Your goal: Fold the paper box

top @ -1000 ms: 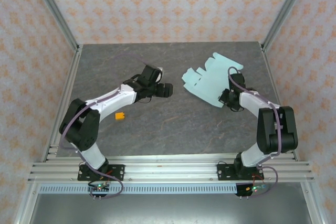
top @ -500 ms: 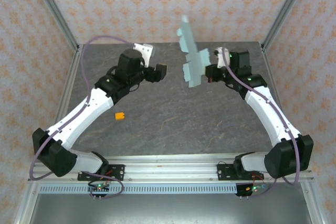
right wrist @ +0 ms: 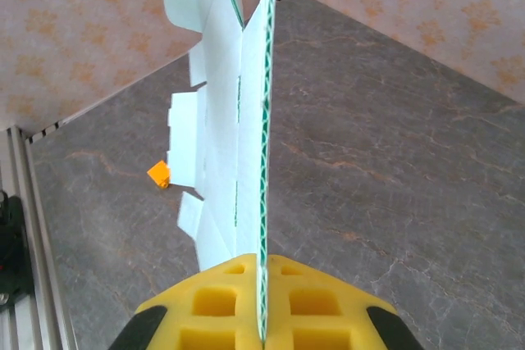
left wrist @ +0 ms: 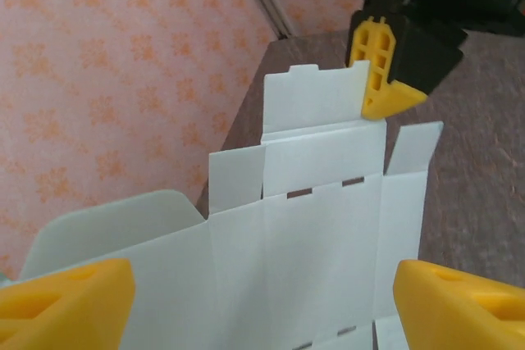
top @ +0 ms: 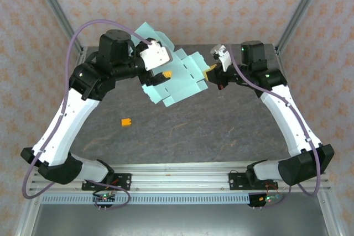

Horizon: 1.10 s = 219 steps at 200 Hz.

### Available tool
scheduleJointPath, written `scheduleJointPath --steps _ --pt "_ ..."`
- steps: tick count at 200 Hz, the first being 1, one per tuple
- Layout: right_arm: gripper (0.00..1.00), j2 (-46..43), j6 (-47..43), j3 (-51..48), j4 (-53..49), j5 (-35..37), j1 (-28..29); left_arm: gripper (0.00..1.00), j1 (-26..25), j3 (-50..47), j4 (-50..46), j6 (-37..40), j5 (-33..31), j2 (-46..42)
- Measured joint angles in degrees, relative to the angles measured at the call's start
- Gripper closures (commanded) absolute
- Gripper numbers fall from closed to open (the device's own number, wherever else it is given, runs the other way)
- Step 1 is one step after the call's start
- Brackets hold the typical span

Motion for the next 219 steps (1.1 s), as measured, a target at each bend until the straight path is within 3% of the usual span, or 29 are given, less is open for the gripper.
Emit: scheduleJointPath --steps 44,108,157,195,219 --pt "1.00 -0.02 -6.38 0.00 -1.73 1.90 1.79 0.16 -0.17 5.60 -7.69 11.21 -0.72 2.47" --pt "1.00 -0.15 -13.46 0.02 -4.83 7.80 6.27 0.17 -0.17 11.30 -13.66 21.59 -5.22 10.25" --pt "1.00 0.02 -15.41 1.18 -7.23 11.89 8.31 0.28 -0.17 14.97 -19.02 25.33 -11.02 14.60" --pt "1.00 0.39 -16.65 1.44 -8.26 15.67 10.05 0.49 -0.17 14.97 -21.66 26.43 -13.66 17.03" --pt "1.00 1.25 -17.11 2.03 -8.98 17.38 10.43 0.56 -0.17 14.97 -22.16 26.58 -14.40 18.49"
